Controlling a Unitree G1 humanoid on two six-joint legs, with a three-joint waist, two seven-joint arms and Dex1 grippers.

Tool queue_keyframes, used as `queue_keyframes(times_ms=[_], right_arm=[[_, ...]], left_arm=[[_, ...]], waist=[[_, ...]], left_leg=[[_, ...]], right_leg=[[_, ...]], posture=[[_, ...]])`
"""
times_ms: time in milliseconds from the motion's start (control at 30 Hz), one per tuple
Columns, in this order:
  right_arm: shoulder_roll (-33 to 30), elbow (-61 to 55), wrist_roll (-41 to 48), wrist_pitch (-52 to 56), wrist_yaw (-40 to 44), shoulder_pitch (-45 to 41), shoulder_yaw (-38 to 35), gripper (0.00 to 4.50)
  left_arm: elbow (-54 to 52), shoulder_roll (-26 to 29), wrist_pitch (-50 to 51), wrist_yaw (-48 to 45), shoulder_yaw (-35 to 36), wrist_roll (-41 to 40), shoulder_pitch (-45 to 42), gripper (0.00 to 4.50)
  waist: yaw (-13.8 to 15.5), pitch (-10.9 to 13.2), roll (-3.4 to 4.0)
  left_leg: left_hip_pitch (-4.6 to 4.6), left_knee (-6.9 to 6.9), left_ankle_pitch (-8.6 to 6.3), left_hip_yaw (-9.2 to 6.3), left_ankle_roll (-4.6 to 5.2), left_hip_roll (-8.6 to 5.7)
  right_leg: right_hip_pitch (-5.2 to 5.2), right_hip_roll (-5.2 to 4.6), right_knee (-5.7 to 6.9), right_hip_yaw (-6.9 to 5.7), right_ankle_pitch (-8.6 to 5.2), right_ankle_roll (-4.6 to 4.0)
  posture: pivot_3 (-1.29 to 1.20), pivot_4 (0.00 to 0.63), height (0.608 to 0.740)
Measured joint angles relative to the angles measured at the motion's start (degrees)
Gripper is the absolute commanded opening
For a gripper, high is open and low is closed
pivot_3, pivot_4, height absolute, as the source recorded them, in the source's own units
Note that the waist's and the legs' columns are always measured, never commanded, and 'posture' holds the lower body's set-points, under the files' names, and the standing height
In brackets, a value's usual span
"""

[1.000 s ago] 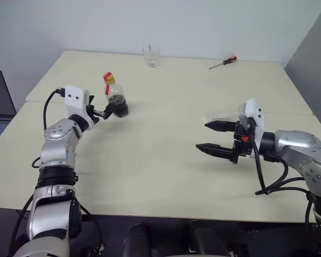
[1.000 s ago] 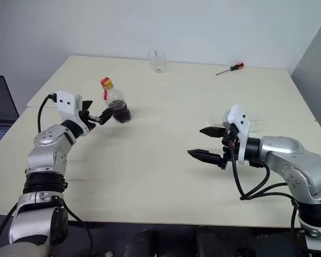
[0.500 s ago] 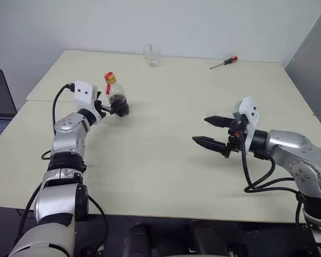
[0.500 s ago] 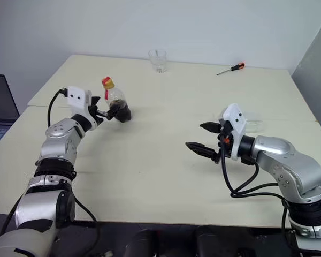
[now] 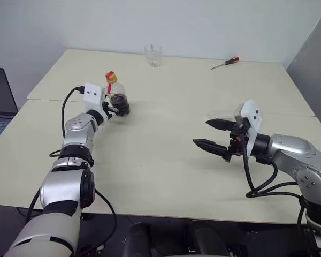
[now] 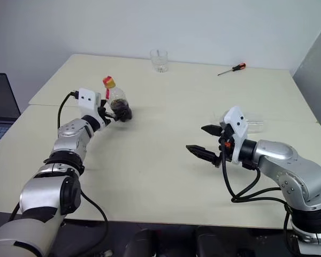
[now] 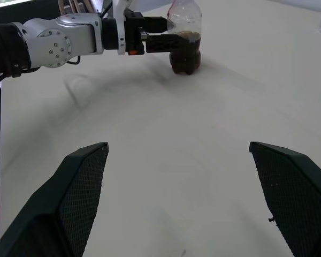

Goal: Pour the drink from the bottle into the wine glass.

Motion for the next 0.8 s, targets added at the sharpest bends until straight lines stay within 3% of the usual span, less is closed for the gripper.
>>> queue_keyframes(times_ms=[267, 800], right_arm=[[-1.28, -1.17, 1.72, 1.55, -1.06, 0.55, -1.49, 4.5], [-2.76, -2.23, 3.52, 3.28, -2.61, 0.75, -2.31, 4.5]], left_arm=[[5.74, -2.7, -1.19, 1.95, 0.0, 1.37, -2.51, 4.41], [7.86, -1.69, -3.67, 10.35, 0.08, 5.52, -5.75, 4.41]], waist=[[0.06, 0.0, 0.0], [0.02, 0.0, 0.0]], left_leg=[[-0.04, 0.02, 0.0, -0.11, 0.0, -0.04], [-0.06, 0.01, 0.0, -0.31, 0.0, -0.1]], right_leg=[[0.02, -0.01, -0.01, -0.07, 0.0, 0.0], [0.03, -0.01, 0.01, -0.13, 0.0, 0.0]], posture=[[0.0, 0.15, 0.74], [0.0, 0.15, 0.74]])
